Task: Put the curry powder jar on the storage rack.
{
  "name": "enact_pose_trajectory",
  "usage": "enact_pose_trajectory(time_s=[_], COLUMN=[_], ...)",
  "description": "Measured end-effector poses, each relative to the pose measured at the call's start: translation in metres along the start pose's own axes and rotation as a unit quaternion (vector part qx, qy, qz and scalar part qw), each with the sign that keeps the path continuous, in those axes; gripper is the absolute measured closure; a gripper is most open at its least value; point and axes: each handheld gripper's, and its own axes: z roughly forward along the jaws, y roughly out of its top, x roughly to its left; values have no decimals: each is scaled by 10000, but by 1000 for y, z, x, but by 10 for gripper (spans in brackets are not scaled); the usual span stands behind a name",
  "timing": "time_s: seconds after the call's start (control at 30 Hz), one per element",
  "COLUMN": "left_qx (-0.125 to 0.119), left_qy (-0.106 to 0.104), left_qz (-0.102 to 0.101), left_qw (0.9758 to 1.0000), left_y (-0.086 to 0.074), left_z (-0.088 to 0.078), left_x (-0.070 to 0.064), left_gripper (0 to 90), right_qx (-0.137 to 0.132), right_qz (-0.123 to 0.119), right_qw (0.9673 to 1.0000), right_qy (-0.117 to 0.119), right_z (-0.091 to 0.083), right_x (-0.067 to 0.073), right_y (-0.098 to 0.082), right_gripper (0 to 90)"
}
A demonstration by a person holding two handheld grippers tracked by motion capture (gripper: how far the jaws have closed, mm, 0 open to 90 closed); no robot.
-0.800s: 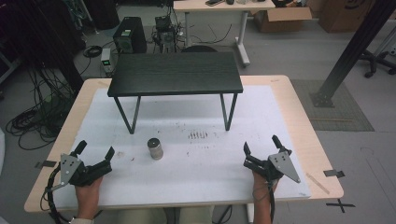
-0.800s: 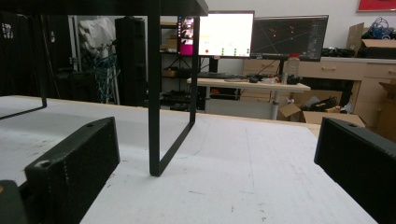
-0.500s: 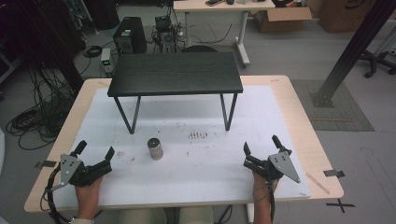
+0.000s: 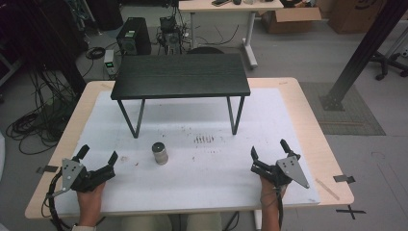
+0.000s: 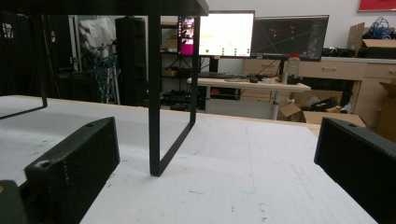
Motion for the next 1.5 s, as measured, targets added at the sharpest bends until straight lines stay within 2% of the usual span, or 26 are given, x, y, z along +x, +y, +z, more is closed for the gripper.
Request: enact_pose_trajectory(time_s=[0.13, 0.33, 0.57, 0.67, 0.77, 1.0, 1.17, 1.5], left_qx=[-33, 112, 88, 117, 90, 38, 33, 141], left_qy=[-13, -43, -322, -618, -769, -981, -1221, -1513], left_qz=[-62, -71, -81, -178, -177, -176, -112, -63], left_qw=[10000, 9999, 9994, 9979, 9968, 9950, 9924, 9884], left_y=[0, 3, 19, 29, 35, 45, 53, 54], left_z=[-1, -2, -10, -10, -11, -11, -11, -3], left_x=[1, 2, 1, -3, -8, -16, -26, -42], left_gripper=[2, 2, 2, 2, 2, 2, 2, 5], right_qx=[10, 20, 31, 32, 31, 43, 49, 51], right_qz=[-1, -2, -15, -16, -19, -24, -24, -21], right_qw=[10000, 10000, 10000, 10000, 10000, 10000, 10000, 10000], right_qy=[-2, -1, 2, 0, 0, 3, 3, 4], right_z=[0, 0, 1, 1, 1, 1, 1, 1], right_x=[0, 0, 0, 0, 0, 0, 1, 0], right_y=[0, 0, 0, 0, 0, 0, 0, 0], right_gripper=[0, 0, 0, 0, 0, 0, 0, 0])
